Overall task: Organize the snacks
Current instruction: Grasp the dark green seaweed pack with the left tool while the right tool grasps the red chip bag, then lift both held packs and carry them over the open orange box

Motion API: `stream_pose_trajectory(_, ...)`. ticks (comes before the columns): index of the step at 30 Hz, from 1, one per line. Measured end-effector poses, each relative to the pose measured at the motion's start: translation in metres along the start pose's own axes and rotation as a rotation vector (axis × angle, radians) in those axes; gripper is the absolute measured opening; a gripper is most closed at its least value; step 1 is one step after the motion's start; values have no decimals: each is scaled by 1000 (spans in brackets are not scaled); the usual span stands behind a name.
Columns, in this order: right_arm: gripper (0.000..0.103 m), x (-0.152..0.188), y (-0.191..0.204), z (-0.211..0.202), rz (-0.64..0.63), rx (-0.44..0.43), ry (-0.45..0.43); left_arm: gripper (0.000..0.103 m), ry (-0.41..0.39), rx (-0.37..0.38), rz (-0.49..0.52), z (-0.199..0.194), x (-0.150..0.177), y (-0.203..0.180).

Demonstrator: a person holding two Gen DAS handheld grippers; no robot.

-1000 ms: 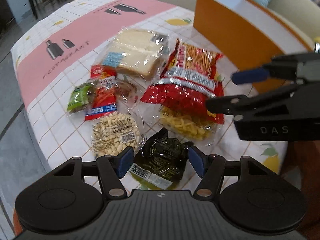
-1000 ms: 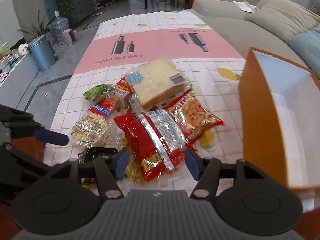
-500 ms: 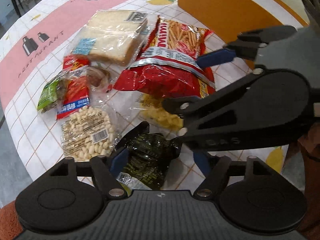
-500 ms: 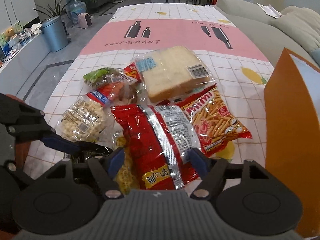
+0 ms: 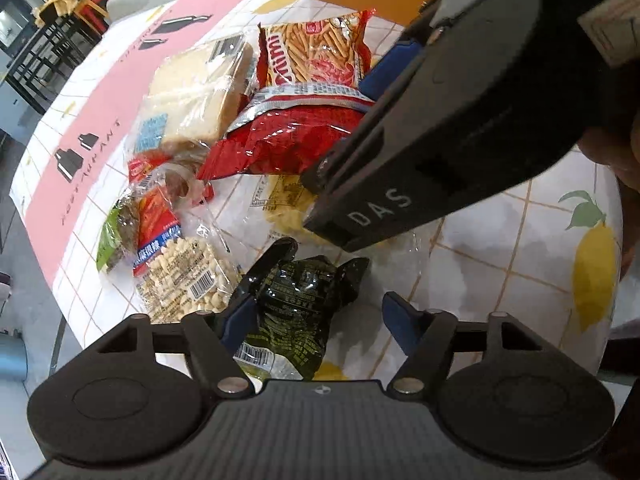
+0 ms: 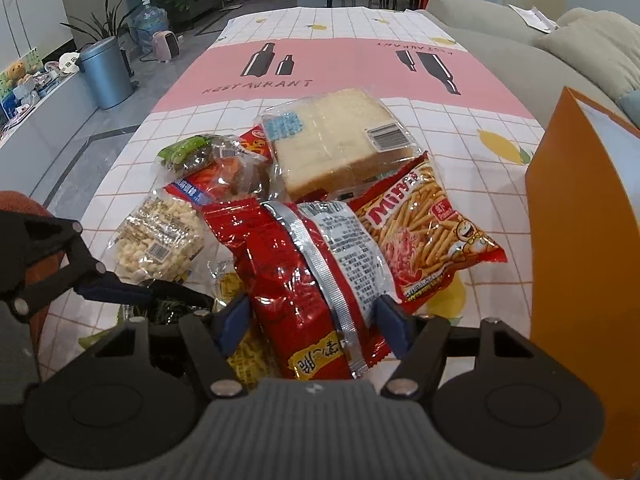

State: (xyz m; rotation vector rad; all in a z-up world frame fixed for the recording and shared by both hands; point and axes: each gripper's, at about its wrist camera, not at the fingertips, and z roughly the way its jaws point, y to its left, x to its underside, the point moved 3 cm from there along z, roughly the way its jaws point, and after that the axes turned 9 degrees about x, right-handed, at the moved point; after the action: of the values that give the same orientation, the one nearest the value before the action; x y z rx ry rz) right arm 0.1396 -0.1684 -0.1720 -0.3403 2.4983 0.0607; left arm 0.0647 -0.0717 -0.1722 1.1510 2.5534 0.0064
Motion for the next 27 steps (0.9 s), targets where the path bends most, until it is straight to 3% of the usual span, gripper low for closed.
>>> stream_pose_trajectory(3, 64, 1, -2, -2, 16, 9, 9, 58, -5, -38, -19, -2, 1, 5)
stream_pose_trajectory(9, 61, 5, 1, -16, 33, -9, -2, 52, -30, -65, -48, -9, 1, 6)
stream_pose_trajectory(13, 59, 8, -2, -30, 52, -6, -21, 51, -75, -84, -89, -22, 0, 7)
stream_pose_trajectory(27, 42, 14, -9, -82, 98, 19, -107, 50, -204, -25, -321, -84, -3, 26)
